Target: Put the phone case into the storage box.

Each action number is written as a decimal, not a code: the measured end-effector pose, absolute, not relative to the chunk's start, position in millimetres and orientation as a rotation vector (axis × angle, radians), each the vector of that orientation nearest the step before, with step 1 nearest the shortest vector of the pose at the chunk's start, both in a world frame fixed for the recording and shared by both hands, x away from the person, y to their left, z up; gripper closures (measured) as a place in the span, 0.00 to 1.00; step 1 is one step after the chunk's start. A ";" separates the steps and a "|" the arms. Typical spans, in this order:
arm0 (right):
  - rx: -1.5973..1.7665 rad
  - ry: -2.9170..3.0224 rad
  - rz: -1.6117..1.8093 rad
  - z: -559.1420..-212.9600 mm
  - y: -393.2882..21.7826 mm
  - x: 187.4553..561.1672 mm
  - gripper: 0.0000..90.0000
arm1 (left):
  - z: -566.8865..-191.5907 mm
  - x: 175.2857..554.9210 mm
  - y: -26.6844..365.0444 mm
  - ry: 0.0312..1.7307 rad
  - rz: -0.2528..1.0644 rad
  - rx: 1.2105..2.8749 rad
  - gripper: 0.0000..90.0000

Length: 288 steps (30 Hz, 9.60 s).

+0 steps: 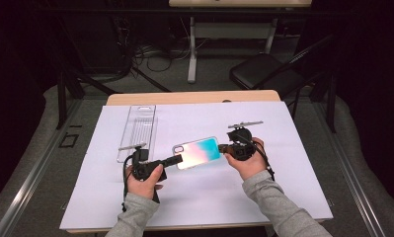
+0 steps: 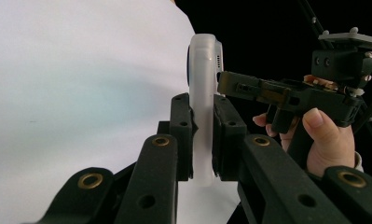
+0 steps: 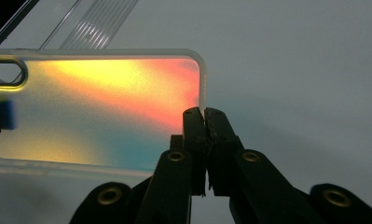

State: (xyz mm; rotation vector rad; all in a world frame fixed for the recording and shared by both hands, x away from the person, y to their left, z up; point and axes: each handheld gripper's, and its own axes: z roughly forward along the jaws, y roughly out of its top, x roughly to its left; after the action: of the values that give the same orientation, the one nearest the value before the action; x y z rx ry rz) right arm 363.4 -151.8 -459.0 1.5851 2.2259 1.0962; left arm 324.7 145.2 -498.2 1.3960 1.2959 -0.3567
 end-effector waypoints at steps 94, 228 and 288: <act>1.587 2.247 1.166 -458.2 -153.9 362.7 0.88 | -499.7 325.4 156.1 1.278 -0.392 1.304 0.90; 0.890 2.495 1.151 -438.7 -147.9 323.3 0.78 | -444.5 341.1 132.1 0.981 -0.412 1.960 0.90; 0.493 2.508 0.912 -444.1 -130.8 307.3 0.95 | -438.4 342.4 118.1 0.943 -0.427 2.024 0.90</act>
State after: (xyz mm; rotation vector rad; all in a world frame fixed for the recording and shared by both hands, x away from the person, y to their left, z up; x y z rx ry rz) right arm 307.3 -130.8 -444.1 0.4928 2.5082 0.9123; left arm 342.4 118.1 -438.4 2.0241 0.9429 -0.4269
